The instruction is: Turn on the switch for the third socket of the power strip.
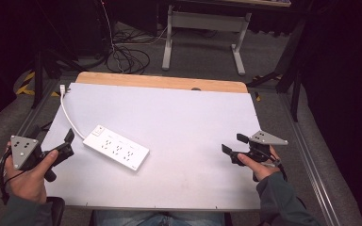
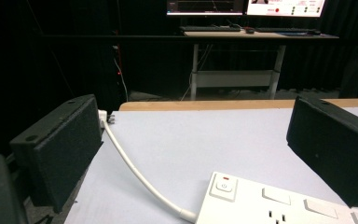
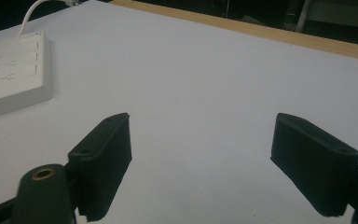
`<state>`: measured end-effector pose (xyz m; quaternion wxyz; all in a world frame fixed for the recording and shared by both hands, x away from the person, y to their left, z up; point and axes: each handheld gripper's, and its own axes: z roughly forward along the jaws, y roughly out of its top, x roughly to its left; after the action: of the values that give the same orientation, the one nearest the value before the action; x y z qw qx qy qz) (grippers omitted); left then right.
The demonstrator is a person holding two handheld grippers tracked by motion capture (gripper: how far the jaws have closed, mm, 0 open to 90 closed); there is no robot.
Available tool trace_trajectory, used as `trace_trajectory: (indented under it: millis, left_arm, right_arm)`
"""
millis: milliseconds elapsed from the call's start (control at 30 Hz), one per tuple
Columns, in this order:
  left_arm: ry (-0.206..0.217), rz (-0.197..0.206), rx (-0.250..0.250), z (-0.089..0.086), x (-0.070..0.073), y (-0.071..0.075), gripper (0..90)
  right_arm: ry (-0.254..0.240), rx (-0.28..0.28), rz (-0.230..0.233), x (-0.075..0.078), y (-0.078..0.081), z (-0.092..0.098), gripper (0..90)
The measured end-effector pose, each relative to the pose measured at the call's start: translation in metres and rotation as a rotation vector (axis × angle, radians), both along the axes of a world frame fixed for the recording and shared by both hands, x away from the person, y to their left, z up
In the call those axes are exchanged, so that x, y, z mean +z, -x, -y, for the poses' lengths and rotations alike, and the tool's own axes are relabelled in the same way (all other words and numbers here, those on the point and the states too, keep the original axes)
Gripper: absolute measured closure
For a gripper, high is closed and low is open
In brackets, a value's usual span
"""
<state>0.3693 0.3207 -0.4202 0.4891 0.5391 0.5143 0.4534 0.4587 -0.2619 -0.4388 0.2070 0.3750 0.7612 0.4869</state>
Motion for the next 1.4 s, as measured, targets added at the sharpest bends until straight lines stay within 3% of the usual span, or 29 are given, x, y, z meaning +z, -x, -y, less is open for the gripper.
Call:
trace_trajectory:
  millis: [633, 967, 1200, 1400]
  left_arm:
    - [-0.001, 0.008, -0.015, 0.0021, 0.0002, -0.0034, 9.1]
    - [-0.015, 0.012, 0.007, 0.0022, -0.0012, -0.0037, 29.8]
    - [-0.004, -0.014, 0.0, -0.0007, -0.0013, -0.0034, 42.0]
    - [-0.026, -0.016, -0.002, -0.0006, -0.0014, -0.0031, 58.5]
  right_arm:
    - [0.015, -0.012, 0.0, -0.0003, 0.0019, 0.0014, 21.2]
    - [0.016, -0.011, -0.003, -0.0006, 0.0012, 0.0017, 21.9]
    - [0.021, -0.01, -0.003, -0.0006, 0.0014, 0.0015, 22.4]
    - [0.02, -0.011, -0.005, -0.0005, 0.0014, 0.0016, 22.6]
